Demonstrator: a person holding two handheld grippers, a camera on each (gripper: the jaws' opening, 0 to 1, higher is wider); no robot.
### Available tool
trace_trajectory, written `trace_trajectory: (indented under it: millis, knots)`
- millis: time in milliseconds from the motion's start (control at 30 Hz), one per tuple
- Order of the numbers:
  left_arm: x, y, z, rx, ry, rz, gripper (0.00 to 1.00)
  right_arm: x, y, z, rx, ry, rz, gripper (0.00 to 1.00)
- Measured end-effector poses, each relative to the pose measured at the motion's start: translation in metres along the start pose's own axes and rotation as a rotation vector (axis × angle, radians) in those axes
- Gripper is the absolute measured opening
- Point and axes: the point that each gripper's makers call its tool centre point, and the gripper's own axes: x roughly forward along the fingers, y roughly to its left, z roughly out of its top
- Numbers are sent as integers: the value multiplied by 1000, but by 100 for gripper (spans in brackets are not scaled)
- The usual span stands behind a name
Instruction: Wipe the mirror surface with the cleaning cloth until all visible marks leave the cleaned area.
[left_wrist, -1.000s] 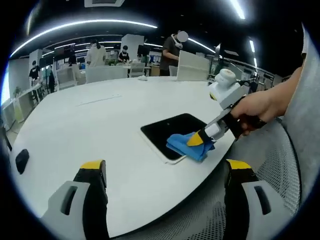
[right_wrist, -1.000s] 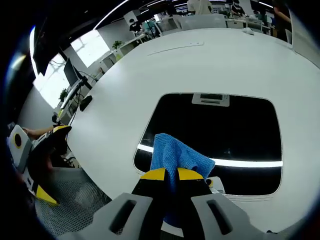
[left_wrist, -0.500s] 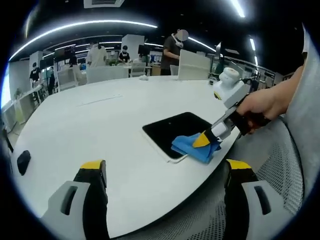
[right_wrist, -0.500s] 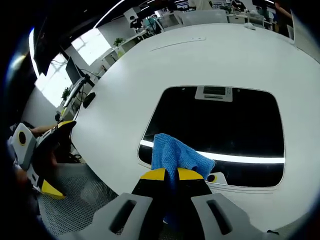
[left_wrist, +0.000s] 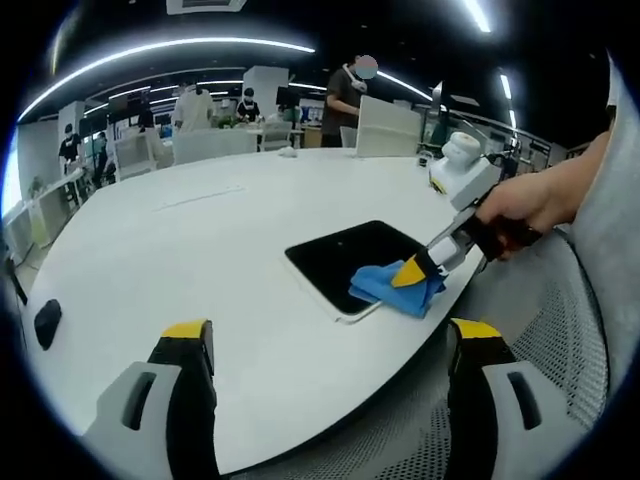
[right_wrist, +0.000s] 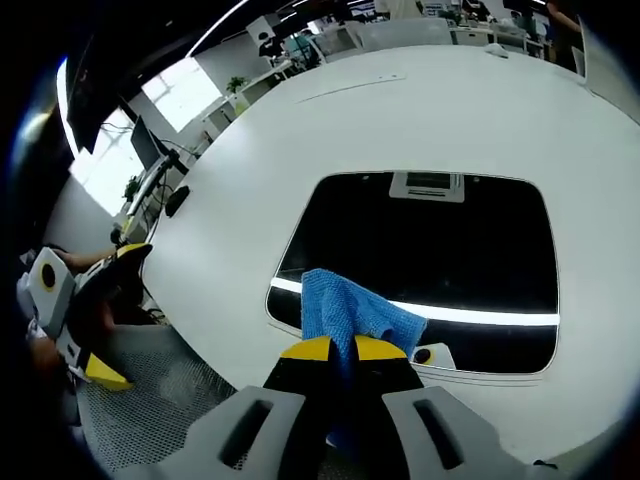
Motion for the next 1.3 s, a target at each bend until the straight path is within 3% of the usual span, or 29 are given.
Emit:
trace_trajectory:
  millis: [567,800,1300]
  knots:
    - [0,-1,-2,4,7,-2,96,-10,-20,0,8,-4,-32,1]
    - [0,-1,-3,5,15,-5,96,-9,-20,1,59,-25,-30,1]
    - [0,-1,-4,0,20,-6,96,-3,-22,11,59,-39,-41,1]
